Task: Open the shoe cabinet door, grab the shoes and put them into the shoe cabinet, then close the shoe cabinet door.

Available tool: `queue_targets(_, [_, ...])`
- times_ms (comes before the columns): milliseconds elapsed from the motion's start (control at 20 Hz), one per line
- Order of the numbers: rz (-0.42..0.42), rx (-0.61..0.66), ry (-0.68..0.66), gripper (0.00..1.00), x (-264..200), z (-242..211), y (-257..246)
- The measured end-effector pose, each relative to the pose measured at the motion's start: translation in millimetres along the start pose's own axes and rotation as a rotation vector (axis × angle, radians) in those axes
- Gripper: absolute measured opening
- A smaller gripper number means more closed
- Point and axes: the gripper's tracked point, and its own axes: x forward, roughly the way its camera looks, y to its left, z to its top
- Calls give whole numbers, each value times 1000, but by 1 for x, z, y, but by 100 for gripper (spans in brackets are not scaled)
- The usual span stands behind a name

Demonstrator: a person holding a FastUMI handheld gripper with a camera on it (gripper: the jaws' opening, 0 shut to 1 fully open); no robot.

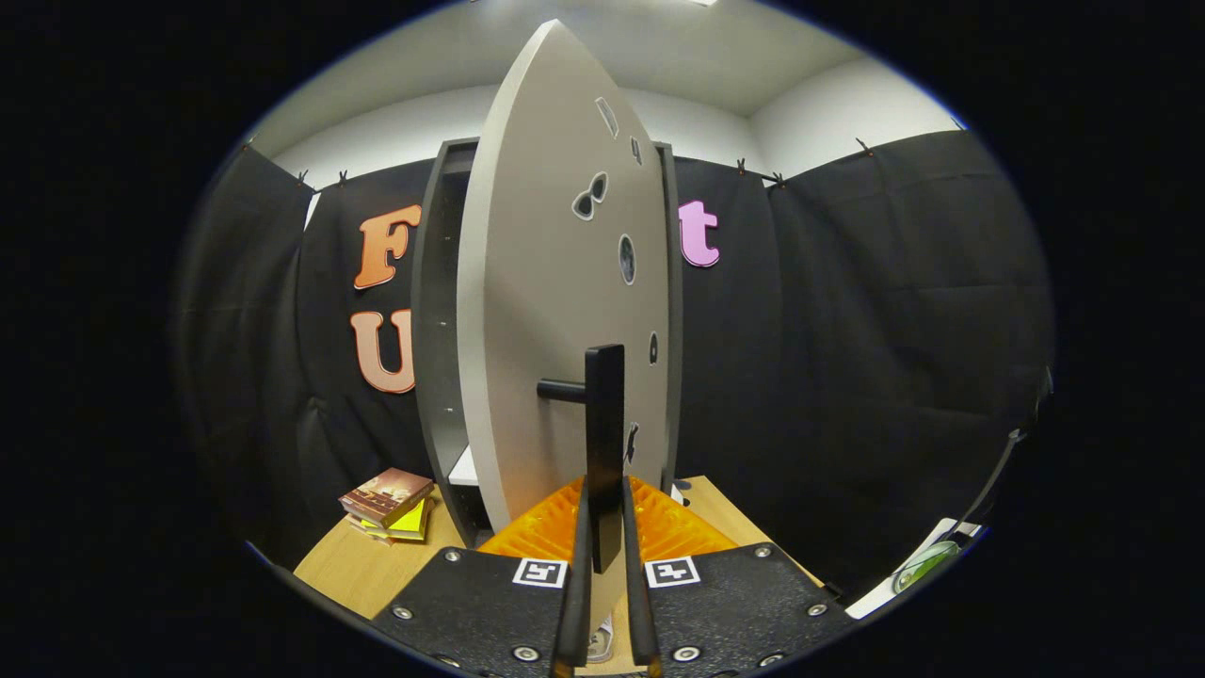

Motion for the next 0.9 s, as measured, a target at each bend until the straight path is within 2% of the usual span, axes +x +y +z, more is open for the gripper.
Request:
queue_targets(250, [11, -5, -13, 16, -9, 4, -47])
queue_targets(450, [53, -5, -29, 15, -12, 15, -73])
queue_targets(900, [25, 13, -28, 12, -24, 8, -150])
